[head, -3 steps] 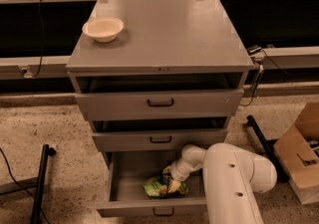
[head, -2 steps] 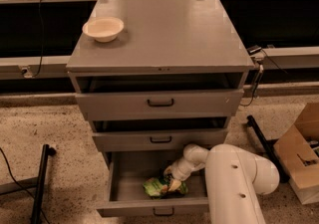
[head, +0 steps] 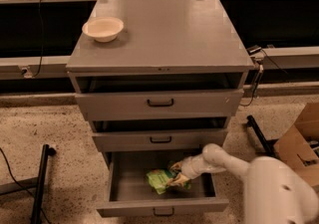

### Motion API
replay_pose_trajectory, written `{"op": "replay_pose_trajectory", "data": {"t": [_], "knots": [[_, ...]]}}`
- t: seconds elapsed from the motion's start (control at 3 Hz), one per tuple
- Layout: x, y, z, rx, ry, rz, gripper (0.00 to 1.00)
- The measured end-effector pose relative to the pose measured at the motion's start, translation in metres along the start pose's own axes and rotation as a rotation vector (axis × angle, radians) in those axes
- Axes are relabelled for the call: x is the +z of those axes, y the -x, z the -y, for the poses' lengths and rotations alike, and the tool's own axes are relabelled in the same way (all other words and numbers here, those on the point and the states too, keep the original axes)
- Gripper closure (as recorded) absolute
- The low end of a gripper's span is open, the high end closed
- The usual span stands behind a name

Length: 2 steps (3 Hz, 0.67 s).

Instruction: Pick green rice chip bag from bottom drawer and place on counter

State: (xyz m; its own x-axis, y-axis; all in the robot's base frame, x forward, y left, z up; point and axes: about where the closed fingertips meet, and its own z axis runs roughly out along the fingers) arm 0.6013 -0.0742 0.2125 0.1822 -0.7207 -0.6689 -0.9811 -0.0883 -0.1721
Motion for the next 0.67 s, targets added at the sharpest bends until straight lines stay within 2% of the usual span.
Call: {"op": "replay_pose_trajectory", "data": {"t": [0.33,0.67], "knots": [[-0.064,0.031,-0.008,-0.090,-0.093,0.084,1.00],[-0.122,0.063,-0.031,-0.185,-0.139,0.097,1.00]]}}
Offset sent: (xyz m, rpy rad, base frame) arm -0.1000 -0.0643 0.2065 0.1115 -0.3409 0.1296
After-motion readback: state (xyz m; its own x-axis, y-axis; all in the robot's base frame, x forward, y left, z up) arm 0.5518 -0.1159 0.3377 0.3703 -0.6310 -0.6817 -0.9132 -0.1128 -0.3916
